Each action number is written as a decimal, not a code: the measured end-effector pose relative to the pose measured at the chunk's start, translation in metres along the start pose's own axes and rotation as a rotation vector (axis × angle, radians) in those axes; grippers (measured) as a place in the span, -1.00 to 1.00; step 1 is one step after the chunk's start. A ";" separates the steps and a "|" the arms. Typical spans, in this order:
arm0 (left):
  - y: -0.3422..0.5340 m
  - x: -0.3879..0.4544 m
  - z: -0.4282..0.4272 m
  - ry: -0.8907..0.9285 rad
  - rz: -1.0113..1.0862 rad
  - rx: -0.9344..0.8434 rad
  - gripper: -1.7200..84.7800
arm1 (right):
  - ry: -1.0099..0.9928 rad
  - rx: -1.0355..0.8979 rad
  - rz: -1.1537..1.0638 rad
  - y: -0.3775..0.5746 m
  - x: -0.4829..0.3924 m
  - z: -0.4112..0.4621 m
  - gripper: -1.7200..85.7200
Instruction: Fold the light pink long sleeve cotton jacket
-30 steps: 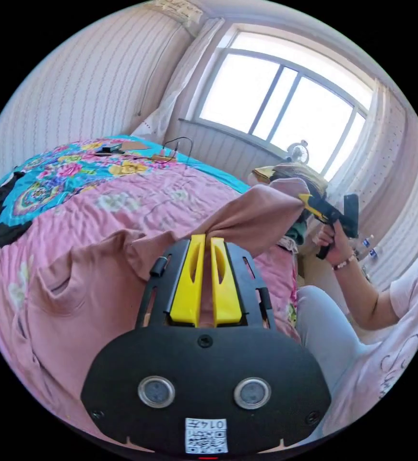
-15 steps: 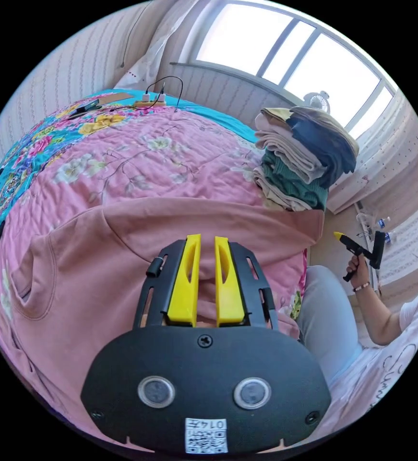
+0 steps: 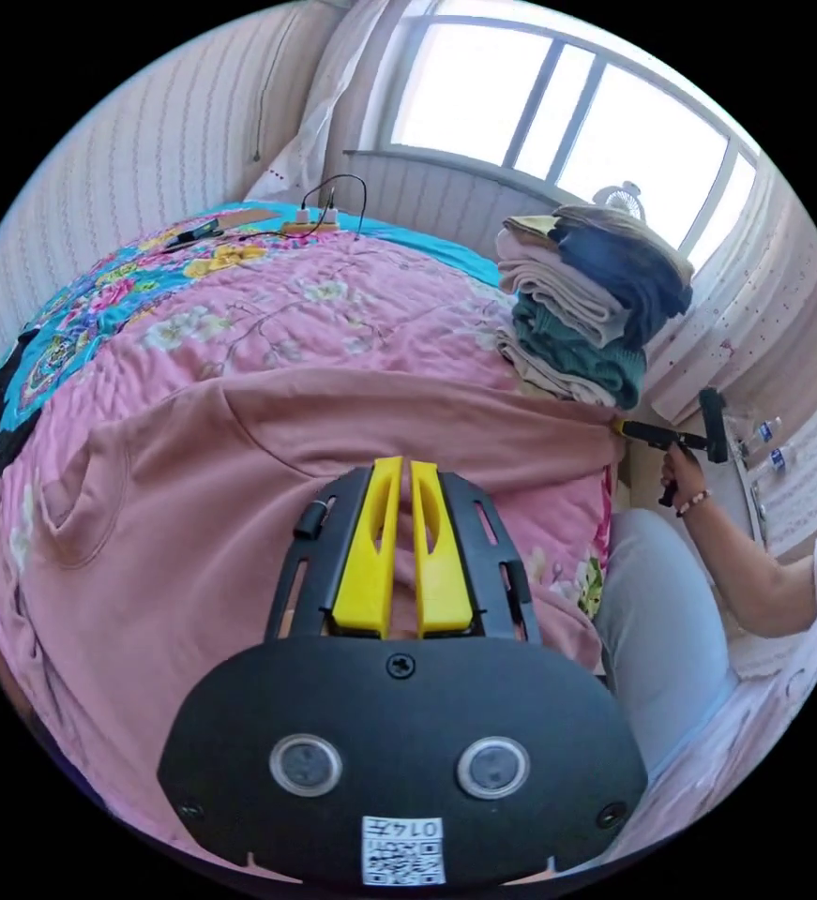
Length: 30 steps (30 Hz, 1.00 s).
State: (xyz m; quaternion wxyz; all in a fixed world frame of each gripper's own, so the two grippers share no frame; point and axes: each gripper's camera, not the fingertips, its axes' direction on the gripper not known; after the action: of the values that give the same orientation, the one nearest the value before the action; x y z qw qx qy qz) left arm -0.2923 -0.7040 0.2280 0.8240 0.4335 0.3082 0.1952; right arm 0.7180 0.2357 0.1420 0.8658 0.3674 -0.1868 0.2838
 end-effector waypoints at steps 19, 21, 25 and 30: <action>0.193 -0.278 -0.284 -0.328 -0.737 0.167 -0.74 | -0.493 -0.250 -0.998 -0.016 -0.516 0.216 -0.76; 0.184 -0.295 -0.279 -0.317 -0.750 0.145 -0.73 | -0.593 -0.309 -1.002 -0.014 -0.580 0.258 -0.69; 0.191 -0.319 -0.270 -0.091 -0.821 0.108 -0.87 | -0.629 -0.613 -0.860 0.009 -0.687 0.376 -0.59; 0.200 -0.264 -0.338 -0.196 -0.626 0.229 -0.93 | -0.730 -0.696 -0.881 0.034 -0.730 0.407 -0.87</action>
State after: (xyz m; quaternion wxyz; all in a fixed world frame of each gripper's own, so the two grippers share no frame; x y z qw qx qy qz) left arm -0.7262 -0.5495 0.3376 0.8156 0.4243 0.3656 -0.1453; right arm 0.0881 -0.3058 0.0406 0.8500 0.1812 -0.3809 -0.3156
